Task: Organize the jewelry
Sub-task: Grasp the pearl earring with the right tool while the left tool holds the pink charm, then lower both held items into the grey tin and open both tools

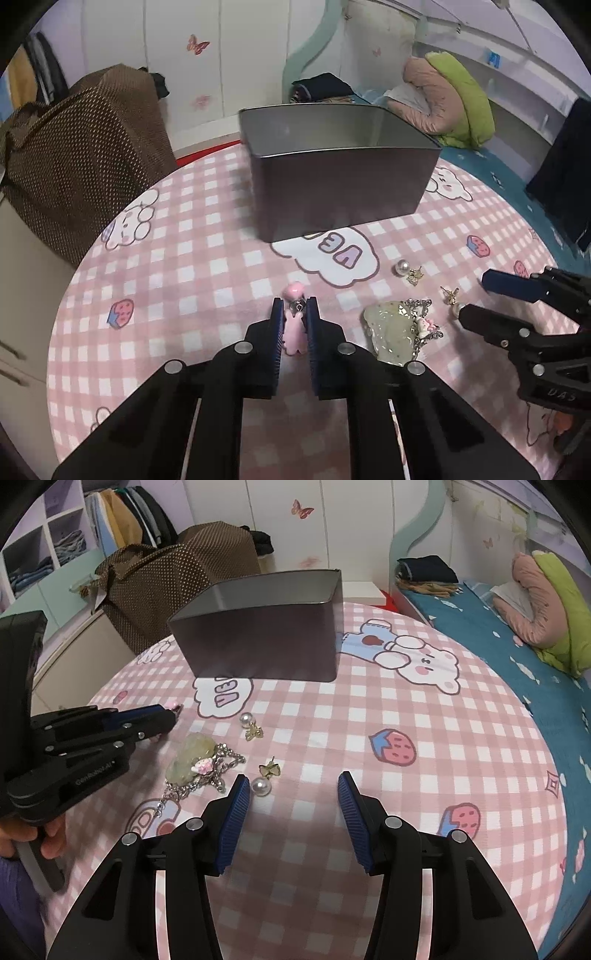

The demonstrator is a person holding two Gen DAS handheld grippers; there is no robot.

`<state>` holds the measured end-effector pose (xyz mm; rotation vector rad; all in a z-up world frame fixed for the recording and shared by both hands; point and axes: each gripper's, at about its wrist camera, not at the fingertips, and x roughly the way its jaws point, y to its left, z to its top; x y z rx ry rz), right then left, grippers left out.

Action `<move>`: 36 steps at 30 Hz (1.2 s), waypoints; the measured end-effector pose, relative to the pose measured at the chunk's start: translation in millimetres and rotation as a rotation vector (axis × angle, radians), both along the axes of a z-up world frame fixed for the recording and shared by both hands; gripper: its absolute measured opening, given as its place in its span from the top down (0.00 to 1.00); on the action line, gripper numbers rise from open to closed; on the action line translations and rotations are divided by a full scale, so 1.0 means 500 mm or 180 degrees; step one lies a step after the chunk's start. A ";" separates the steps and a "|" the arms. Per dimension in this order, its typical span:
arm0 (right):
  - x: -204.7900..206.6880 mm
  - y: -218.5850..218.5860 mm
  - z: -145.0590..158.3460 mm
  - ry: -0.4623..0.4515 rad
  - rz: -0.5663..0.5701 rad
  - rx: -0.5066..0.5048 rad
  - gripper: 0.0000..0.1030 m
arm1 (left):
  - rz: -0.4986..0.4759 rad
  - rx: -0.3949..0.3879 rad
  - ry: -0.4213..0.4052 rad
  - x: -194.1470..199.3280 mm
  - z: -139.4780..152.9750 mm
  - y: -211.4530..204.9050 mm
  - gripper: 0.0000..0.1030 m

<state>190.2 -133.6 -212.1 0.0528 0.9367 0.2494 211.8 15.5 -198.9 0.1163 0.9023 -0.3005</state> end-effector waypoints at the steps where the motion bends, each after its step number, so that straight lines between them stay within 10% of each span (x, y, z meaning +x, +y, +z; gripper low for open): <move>1: 0.000 0.002 0.000 -0.0008 0.0005 -0.0012 0.52 | 0.0013 -0.0049 0.0012 -0.002 0.001 0.006 0.90; 13: 0.008 0.047 -0.003 -0.0123 0.0158 -0.0333 0.89 | 0.0024 -0.0273 -0.0037 -0.023 0.038 0.022 0.90; 36: 0.119 -0.021 0.203 -0.0541 0.0057 0.0582 0.89 | -0.0260 -0.0767 -0.0295 0.078 0.214 -0.027 0.90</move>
